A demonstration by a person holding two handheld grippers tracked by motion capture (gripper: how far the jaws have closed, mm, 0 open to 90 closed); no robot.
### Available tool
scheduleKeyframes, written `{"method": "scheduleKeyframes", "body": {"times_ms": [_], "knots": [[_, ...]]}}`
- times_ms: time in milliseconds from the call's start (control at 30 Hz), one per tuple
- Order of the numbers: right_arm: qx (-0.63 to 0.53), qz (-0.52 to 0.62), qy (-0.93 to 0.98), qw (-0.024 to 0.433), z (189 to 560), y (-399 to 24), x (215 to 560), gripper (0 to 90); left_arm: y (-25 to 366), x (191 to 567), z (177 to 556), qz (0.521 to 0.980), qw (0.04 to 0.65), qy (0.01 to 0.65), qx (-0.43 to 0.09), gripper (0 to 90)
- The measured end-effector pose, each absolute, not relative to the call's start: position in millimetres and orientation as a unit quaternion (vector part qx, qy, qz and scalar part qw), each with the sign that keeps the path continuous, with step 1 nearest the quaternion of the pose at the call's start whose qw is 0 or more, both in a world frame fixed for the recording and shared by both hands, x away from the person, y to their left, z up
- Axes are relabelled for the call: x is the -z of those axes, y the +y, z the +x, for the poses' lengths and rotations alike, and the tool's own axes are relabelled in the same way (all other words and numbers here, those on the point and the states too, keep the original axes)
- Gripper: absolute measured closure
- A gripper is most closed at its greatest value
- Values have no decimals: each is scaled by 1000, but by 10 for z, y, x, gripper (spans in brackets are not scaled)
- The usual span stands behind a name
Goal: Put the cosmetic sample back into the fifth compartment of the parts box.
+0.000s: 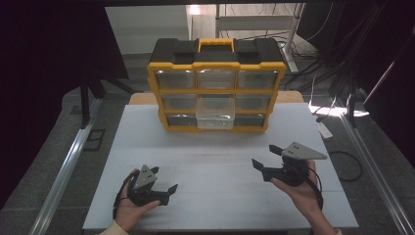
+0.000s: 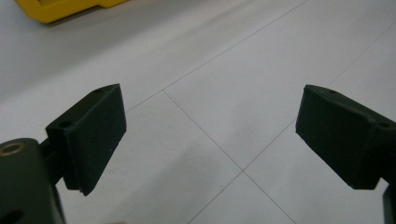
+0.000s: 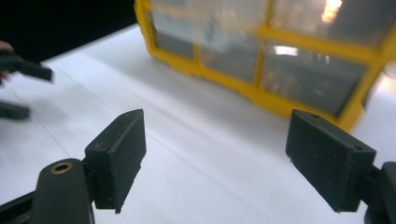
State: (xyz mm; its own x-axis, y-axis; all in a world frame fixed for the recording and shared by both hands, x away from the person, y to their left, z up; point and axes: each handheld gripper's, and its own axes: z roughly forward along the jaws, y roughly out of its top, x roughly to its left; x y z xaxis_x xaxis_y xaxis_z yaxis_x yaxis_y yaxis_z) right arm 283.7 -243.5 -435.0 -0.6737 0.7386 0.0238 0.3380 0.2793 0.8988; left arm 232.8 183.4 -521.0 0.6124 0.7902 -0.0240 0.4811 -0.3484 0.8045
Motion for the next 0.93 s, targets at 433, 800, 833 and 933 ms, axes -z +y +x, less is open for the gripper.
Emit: {"method": "scheduleKeyframes", "body": {"times_ms": [433,800,833,933], "knots": [[-458,395,772,197,2735,-2858,4859,199,1863,5209,2348,792,419,406,-182,92],[-452,378,782,201,2738,-2863,4948,196,1868,5211,2372,789,422,410,-176,92],[-453,376,783,199,2743,-2859,4955,196,1869,5212,2370,788,422,411,-175,92],[-449,374,787,198,2757,-2844,4979,196,1868,5209,2361,788,421,414,-175,92]]}}
